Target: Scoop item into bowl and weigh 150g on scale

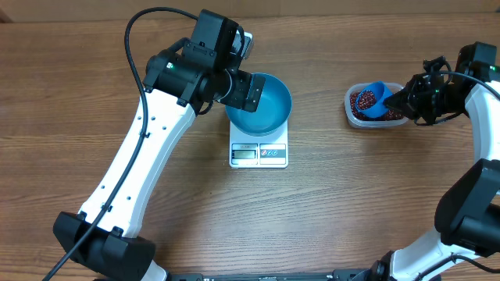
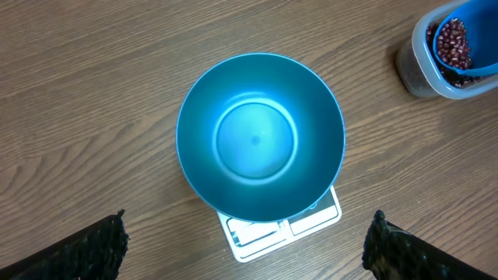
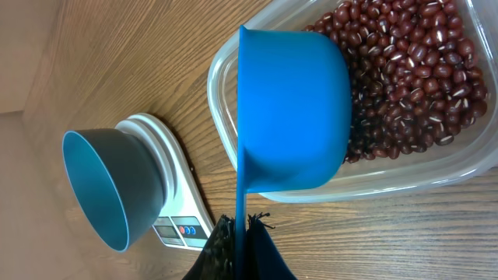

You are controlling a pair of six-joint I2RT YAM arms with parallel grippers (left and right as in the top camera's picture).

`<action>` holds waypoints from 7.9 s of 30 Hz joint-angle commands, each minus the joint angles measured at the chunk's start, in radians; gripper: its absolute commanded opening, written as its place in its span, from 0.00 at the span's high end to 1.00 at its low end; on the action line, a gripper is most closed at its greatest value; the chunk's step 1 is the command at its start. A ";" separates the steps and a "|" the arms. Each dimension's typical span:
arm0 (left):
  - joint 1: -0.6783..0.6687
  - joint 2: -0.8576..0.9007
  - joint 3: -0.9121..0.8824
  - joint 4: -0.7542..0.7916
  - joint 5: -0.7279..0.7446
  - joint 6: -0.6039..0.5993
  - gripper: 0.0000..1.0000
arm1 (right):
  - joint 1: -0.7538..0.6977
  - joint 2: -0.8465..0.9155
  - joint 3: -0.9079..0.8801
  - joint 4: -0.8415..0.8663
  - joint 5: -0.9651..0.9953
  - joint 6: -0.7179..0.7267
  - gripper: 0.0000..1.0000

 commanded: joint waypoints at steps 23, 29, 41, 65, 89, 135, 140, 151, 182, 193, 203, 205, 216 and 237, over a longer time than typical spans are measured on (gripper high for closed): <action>-0.006 0.004 0.019 -0.034 0.251 0.255 0.16 | -0.146 0.003 0.018 -0.039 -0.252 -0.137 0.96; -0.015 0.004 0.019 -0.092 0.275 0.310 0.84 | -0.146 0.003 0.018 -0.036 -0.248 -0.140 0.96; -0.033 0.004 0.019 -0.111 0.267 0.293 0.96 | -0.146 0.003 0.018 -0.036 -0.248 -0.144 0.96; -0.275 -0.017 -0.212 0.049 0.080 0.470 0.96 | -0.146 0.003 0.018 -0.028 -0.247 -0.144 0.96; -0.360 -0.203 -0.746 0.695 -0.045 0.249 0.96 | -0.146 0.003 0.018 -0.028 -0.232 -0.144 0.96; -0.266 -0.071 -0.956 0.938 -0.074 0.249 0.96 | -0.146 0.003 0.018 -0.041 -0.195 -0.163 0.96; -0.266 -0.038 -0.956 0.955 -0.074 0.246 0.96 | -0.146 0.003 0.018 -0.041 -0.195 -0.164 0.96; -0.265 0.001 -0.956 0.986 -0.081 0.246 0.96 | -0.146 0.003 0.018 -0.040 -0.195 -0.167 0.96; -0.187 0.005 -0.957 0.981 0.043 0.284 0.96 | -0.146 0.003 0.018 -0.040 -0.195 -0.170 0.96; -0.196 0.045 -0.957 1.006 0.047 0.299 0.96 | -0.146 0.003 0.018 -0.040 -0.195 -0.169 0.96; -0.196 0.048 -0.957 1.011 0.049 0.299 0.96 | -0.146 0.003 0.018 -0.040 -0.195 -0.170 0.96; -0.196 0.048 -0.957 1.013 0.049 0.299 0.96 | -0.146 0.003 0.018 -0.040 -0.195 -0.170 0.96; -0.196 0.048 -0.957 1.025 0.049 0.299 0.96 | -0.146 0.003 0.018 -0.040 -0.195 -0.170 0.96; -0.196 0.064 -0.957 1.040 0.050 0.298 0.96 | -0.146 0.003 0.018 -0.041 -0.195 -0.170 0.96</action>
